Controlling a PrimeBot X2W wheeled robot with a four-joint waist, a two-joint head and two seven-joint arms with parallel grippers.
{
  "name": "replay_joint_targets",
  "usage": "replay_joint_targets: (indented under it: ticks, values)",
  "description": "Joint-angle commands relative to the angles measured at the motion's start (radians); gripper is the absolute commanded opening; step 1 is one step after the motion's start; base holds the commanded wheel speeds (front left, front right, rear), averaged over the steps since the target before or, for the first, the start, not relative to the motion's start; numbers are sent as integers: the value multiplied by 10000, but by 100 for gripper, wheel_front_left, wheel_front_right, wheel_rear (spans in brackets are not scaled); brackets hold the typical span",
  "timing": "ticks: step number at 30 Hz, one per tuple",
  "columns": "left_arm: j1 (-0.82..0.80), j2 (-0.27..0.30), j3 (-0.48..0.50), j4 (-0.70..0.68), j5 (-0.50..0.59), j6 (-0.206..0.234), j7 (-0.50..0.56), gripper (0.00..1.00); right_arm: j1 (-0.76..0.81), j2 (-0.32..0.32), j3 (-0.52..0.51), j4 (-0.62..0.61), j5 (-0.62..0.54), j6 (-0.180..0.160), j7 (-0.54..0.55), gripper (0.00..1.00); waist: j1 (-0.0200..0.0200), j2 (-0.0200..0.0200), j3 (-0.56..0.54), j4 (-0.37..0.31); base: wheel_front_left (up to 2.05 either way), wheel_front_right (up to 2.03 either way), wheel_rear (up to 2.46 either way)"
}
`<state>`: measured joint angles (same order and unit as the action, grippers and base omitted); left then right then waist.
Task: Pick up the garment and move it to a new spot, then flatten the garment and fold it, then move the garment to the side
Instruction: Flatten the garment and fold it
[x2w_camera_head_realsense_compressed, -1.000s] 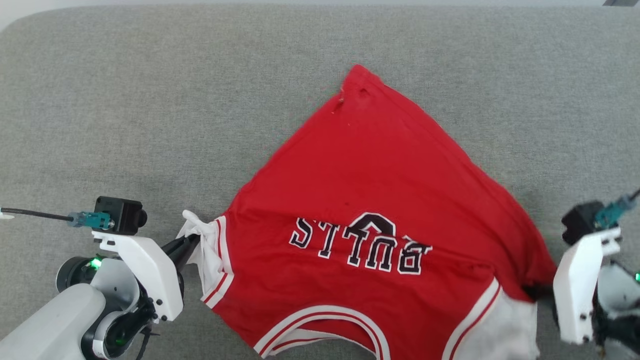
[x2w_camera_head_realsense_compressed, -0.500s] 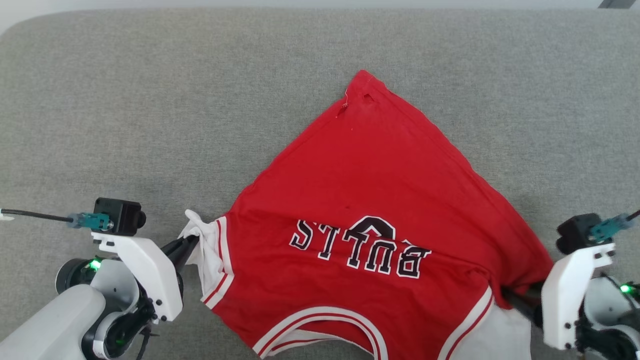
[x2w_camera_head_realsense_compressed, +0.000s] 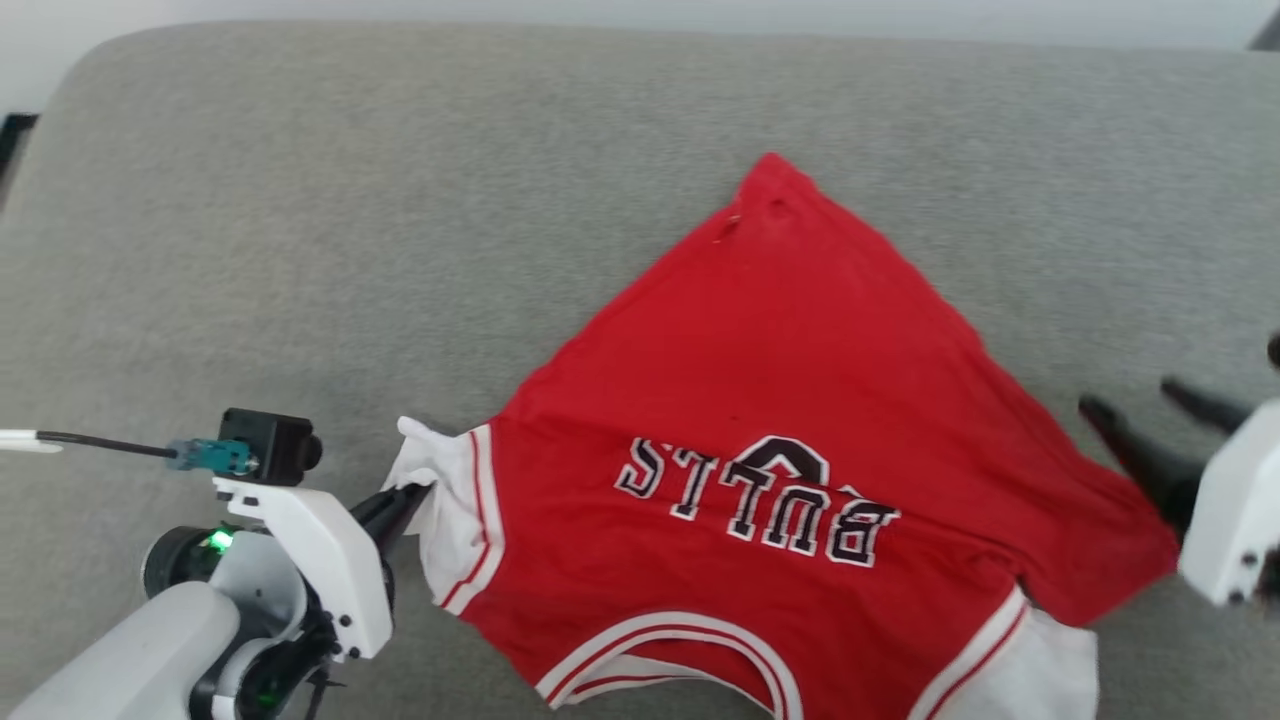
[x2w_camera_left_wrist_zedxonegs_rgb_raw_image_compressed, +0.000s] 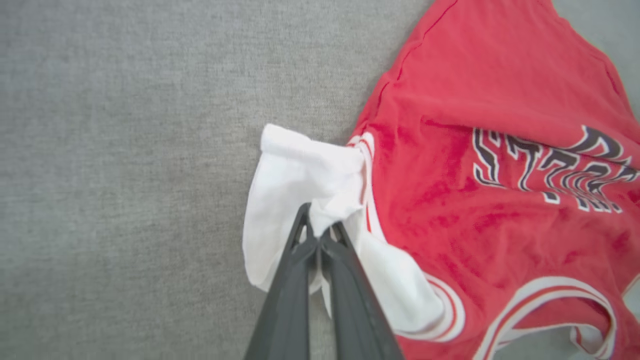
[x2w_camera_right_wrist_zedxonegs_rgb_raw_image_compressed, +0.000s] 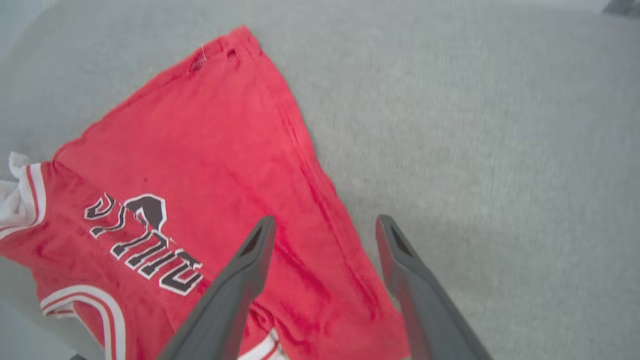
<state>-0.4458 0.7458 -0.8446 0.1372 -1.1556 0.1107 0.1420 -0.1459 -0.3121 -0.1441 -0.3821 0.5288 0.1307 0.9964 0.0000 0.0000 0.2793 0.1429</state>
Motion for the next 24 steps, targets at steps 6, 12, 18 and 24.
replay_joint_targets:
  ticks: [6,12,18,24]
  values:
    - [-425,-489,-232,10,299,-150,61,0,-2016,-309,837,1420,-219,1,-1272,100,0,0,259,877,0,0,0]
    - [-876,-1006,-493,185,535,-422,157,0,-3707,-818,1911,3514,-219,1,-2210,100,0,0,504,1682,0,0,0]
    - [-1377,-1631,-768,533,784,-790,229,0,-5567,-1449,3178,6397,-104,1,-2874,100,0,0,828,2605,0,0,0]
    - [-1705,-2099,-933,963,815,-1141,173,0,-6883,-1874,4609,8858,134,1,-2805,100,0,0,1095,3283,0,0,0]
